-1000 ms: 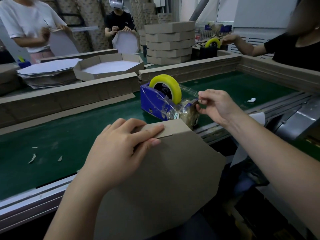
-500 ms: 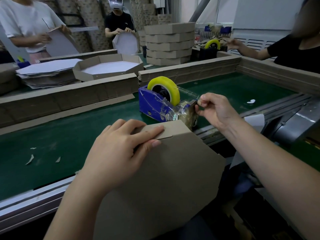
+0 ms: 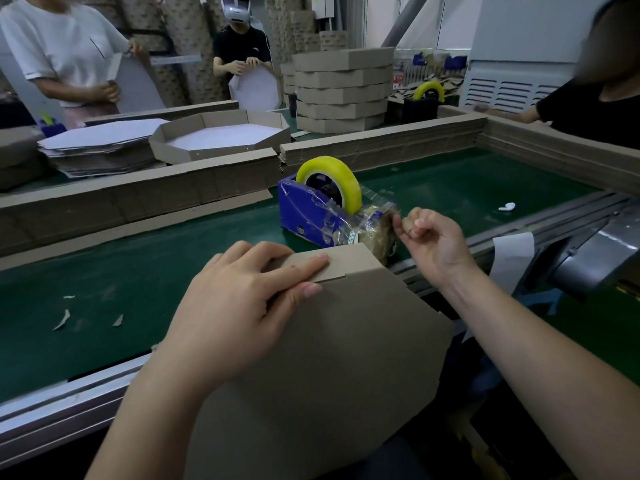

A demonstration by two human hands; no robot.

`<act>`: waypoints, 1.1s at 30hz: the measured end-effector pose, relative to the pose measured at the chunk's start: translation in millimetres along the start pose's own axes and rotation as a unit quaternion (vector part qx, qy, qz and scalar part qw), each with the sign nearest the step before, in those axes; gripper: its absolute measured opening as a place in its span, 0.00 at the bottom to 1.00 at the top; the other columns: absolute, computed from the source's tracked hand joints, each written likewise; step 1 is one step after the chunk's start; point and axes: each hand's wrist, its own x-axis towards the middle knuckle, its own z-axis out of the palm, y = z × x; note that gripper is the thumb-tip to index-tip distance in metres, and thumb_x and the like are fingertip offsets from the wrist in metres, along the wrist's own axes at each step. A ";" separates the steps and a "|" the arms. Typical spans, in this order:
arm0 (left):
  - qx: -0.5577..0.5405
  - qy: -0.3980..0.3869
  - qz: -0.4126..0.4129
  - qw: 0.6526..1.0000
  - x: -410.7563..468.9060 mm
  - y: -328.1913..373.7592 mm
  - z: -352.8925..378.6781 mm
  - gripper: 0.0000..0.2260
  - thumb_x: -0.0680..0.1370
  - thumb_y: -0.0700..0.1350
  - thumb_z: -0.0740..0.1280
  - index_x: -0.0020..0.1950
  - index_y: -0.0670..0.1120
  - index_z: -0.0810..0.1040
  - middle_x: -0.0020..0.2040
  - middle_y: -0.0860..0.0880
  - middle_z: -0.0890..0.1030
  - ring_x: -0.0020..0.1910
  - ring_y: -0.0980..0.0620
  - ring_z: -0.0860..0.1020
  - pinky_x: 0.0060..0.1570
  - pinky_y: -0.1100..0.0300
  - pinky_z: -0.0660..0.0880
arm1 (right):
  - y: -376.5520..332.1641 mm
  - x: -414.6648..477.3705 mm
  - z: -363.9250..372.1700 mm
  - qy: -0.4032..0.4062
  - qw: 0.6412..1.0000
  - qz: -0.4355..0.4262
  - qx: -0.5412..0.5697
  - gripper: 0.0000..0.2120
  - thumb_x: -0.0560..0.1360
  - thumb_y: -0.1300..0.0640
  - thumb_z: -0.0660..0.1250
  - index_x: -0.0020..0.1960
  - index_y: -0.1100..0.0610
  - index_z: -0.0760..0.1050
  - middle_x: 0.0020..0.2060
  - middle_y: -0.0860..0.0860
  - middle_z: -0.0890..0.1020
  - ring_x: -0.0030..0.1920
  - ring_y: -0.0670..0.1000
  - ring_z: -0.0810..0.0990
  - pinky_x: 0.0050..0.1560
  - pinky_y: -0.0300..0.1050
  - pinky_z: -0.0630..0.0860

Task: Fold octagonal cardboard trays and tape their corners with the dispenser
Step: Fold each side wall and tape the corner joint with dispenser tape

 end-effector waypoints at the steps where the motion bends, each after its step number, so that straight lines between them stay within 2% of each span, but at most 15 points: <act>1: 0.000 -0.001 0.001 1.000 0.2 -0.1 0.0 0.23 0.78 0.62 0.49 0.67 0.62 0.74 0.57 0.53 0.79 0.53 0.48 0.75 0.46 0.50 0.74 | 0.3 0.1 -1.8 0.000 1.000 -0.007 -0.027 0.14 0.65 0.66 0.59 0.22 0.56 0.67 0.24 0.50 0.67 0.29 0.47 0.67 0.49 0.42 0.78; 4: -0.003 -0.003 0.000 1.000 0.3 -0.9 0.0 0.23 0.78 0.62 0.49 0.67 0.62 0.74 0.58 0.54 0.79 0.54 0.49 0.75 0.47 0.51 0.74 | -0.6 -4.0 -16.3 0.019 0.978 -0.051 -0.200 0.15 0.68 0.68 0.66 0.25 0.58 0.68 0.29 0.51 0.69 0.33 0.48 0.70 0.48 0.44 0.77; 6: -0.008 -0.005 -0.002 1.000 0.5 -0.6 0.1 0.23 0.78 0.63 0.48 0.67 0.63 0.74 0.59 0.55 0.79 0.55 0.49 0.74 0.48 0.51 0.74 | -3.2 -7.3 -25.9 0.034 0.902 -0.116 -0.413 0.13 0.72 0.66 0.71 0.30 0.58 0.74 0.34 0.52 0.71 0.37 0.50 0.72 0.46 0.44 0.73; 8: -0.014 -0.009 0.000 1.000 1.5 0.1 -0.1 0.24 0.78 0.64 0.48 0.68 0.63 0.73 0.61 0.56 0.78 0.56 0.50 0.74 0.50 0.50 0.73 | -9.7 -8.3 -27.1 0.032 0.820 -0.169 -0.546 0.09 0.73 0.62 0.72 0.35 0.59 0.77 0.37 0.52 0.71 0.37 0.48 0.72 0.42 0.35 0.70; 9: -0.017 -0.010 0.003 1.000 2.0 0.6 -0.3 0.24 0.78 0.64 0.48 0.68 0.63 0.73 0.62 0.57 0.77 0.56 0.50 0.74 0.51 0.50 0.73 | -13.5 -8.2 -26.3 0.031 0.783 -0.191 -0.592 0.08 0.73 0.62 0.73 0.36 0.60 0.77 0.38 0.52 0.70 0.36 0.47 0.71 0.40 0.33 0.68; 11: -0.032 -0.002 0.010 0.999 2.3 1.3 0.1 0.23 0.78 0.63 0.49 0.67 0.62 0.74 0.63 0.57 0.77 0.57 0.50 0.74 0.52 0.48 0.73 | -21.1 -10.7 -23.6 0.038 0.718 -0.214 -0.661 0.08 0.73 0.62 0.72 0.38 0.63 0.78 0.40 0.54 0.69 0.34 0.48 0.68 0.39 0.39 0.67; 12: -0.044 0.006 0.013 0.999 1.4 1.5 0.4 0.23 0.78 0.62 0.50 0.66 0.61 0.76 0.63 0.57 0.77 0.57 0.50 0.75 0.52 0.48 0.73 | -25.2 -14.1 -22.1 0.048 0.698 -0.222 -0.680 0.08 0.74 0.61 0.72 0.39 0.64 0.78 0.40 0.55 0.69 0.34 0.50 0.68 0.39 0.44 0.67; 14: -0.061 0.025 0.020 0.998 0.0 1.5 1.1 0.21 0.78 0.61 0.53 0.63 0.58 0.79 0.61 0.57 0.78 0.56 0.50 0.76 0.52 0.47 0.74 | -34.3 -23.3 -12.5 0.063 0.683 -0.251 -0.683 0.08 0.74 0.59 0.72 0.41 0.65 0.79 0.41 0.56 0.70 0.35 0.52 0.68 0.37 0.47 0.68; 16: -0.064 0.039 0.025 0.997 0.3 1.5 2.5 0.19 0.77 0.60 0.55 0.57 0.55 0.80 0.59 0.57 0.79 0.54 0.50 0.77 0.50 0.47 0.75 | -44.0 -36.7 10.5 0.056 0.689 -0.297 -0.659 0.07 0.74 0.59 0.72 0.42 0.63 0.80 0.39 0.56 0.70 0.35 0.51 0.68 0.36 0.42 0.67; 18: -0.072 0.050 0.024 0.996 1.1 2.1 3.6 0.16 0.77 0.60 0.58 0.52 0.53 0.80 0.57 0.57 0.80 0.53 0.50 0.77 0.48 0.47 0.75 | -51.2 -54.6 42.1 0.022 0.718 -0.330 -0.612 0.05 0.74 0.60 0.72 0.42 0.61 0.81 0.36 0.51 0.71 0.34 0.48 0.68 0.37 0.34 0.65; 21: -0.089 0.059 0.021 0.994 0.9 2.7 5.1 0.11 0.77 0.56 0.63 0.50 0.52 0.80 0.57 0.56 0.81 0.53 0.49 0.77 0.48 0.46 0.75 | -47.0 -91.7 81.6 -0.027 0.816 -0.300 -0.493 0.04 0.74 0.57 0.70 0.41 0.56 0.81 0.31 0.49 0.76 0.32 0.45 0.71 0.33 0.34 0.67; 23: -0.099 0.054 0.024 0.993 0.3 1.5 4.6 0.10 0.76 0.54 0.64 0.50 0.51 0.81 0.58 0.56 0.81 0.53 0.49 0.77 0.50 0.45 0.75 | -33.6 -118.7 98.7 -0.032 0.901 -0.218 -0.373 0.04 0.73 0.56 0.71 0.40 0.53 0.82 0.27 0.50 0.77 0.27 0.44 0.71 0.27 0.35 0.65; 25: -0.104 0.044 0.023 0.993 -0.5 -0.1 3.1 0.09 0.76 0.52 0.64 0.51 0.51 0.81 0.60 0.56 0.80 0.54 0.48 0.77 0.51 0.45 0.74 | -14.3 -138.3 108.5 -0.018 0.951 -0.132 -0.279 0.05 0.71 0.55 0.72 0.38 0.54 0.83 0.22 0.45 0.74 0.24 0.41 0.67 0.25 0.31 0.61; 29: -0.117 0.038 0.022 0.992 -3.6 -1.4 1.8 0.10 0.76 0.49 0.64 0.53 0.51 0.81 0.61 0.57 0.79 0.56 0.48 0.76 0.53 0.44 0.73 | 14.3 -147.3 112.7 0.084 0.978 -0.018 -0.193 0.10 0.71 0.54 0.74 0.32 0.55 0.82 0.17 0.45 0.68 0.19 0.41 0.63 0.22 0.31 0.59; 33: -0.120 0.042 0.026 0.992 -4.2 -2.2 1.9 0.11 0.76 0.51 0.63 0.53 0.49 0.81 0.61 0.56 0.79 0.57 0.48 0.76 0.55 0.44 0.73 | 19.4 -146.6 117.0 0.133 0.977 0.021 -0.163 0.11 0.69 0.52 0.74 0.29 0.55 0.82 0.16 0.48 0.66 0.18 0.44 0.60 0.20 0.33 0.58</act>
